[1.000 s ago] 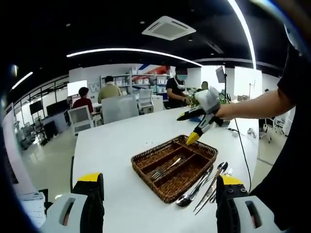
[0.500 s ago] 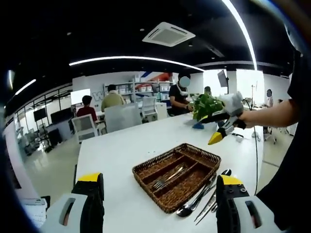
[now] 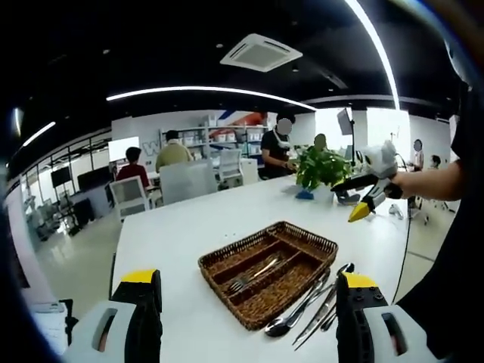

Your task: Arrange the knives, forks, and spoons in their matching storage slots by inserting each utensil handle-first until every utensil is classified and aligned in the correct compartment

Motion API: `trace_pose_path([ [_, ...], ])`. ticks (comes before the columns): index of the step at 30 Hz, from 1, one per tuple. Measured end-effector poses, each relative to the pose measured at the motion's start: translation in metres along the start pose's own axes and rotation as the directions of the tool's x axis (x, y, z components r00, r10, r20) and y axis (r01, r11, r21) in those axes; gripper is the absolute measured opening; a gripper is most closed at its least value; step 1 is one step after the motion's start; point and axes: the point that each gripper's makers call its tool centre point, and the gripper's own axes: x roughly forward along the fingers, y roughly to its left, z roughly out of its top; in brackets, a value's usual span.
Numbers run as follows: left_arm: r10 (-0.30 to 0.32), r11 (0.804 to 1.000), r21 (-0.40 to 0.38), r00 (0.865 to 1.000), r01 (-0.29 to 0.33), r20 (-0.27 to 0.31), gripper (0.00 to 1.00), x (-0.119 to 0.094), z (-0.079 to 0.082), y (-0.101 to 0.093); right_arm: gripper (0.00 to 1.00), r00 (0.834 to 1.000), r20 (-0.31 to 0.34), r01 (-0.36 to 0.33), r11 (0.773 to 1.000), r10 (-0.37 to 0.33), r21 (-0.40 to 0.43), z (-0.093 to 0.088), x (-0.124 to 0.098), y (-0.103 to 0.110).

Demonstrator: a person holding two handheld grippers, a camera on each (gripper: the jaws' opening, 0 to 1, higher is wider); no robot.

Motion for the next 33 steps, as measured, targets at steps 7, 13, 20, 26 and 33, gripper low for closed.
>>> trace_pose_path([
  [7, -0.005, 1.0, 0.01, 1.0, 0.005, -0.005, 1.0, 0.0, 0.001, -0.002, 0.99, 0.999, 0.008, 0.033, 0.997, -0.034, 0.067, -0.015, -0.033, -0.004],
  [13, -0.002, 1.0, 0.008, 1.0, 0.002, -0.011, 1.0, 0.0, -0.002, -0.001, 0.99, 0.999, -0.022, 0.037, 0.998, -0.035, 0.059, -0.03, -0.042, -0.003],
  [20, -0.004, 1.0, 0.019, 1.0, 0.004, -0.014, 1.0, 0.001, 0.001, -0.001, 0.99, 0.999, -0.02, 0.045, 0.997, -0.044, 0.059, -0.028, -0.044, -0.004],
  [26, -0.022, 0.999, 0.043, 0.999, 0.023, -0.025, 1.0, 0.003, 0.003, -0.006, 0.99, 0.999, -0.017, 0.046, 0.998, -0.046, 0.047, -0.025, -0.044, -0.005],
  [33, -0.041, 0.997, 0.061, 0.997, 0.045, -0.058, 1.0, 0.008, 0.0, -0.009, 0.99, 0.999, -0.014, 0.041, 0.998, -0.04, 0.039, -0.023, -0.041, -0.007],
])
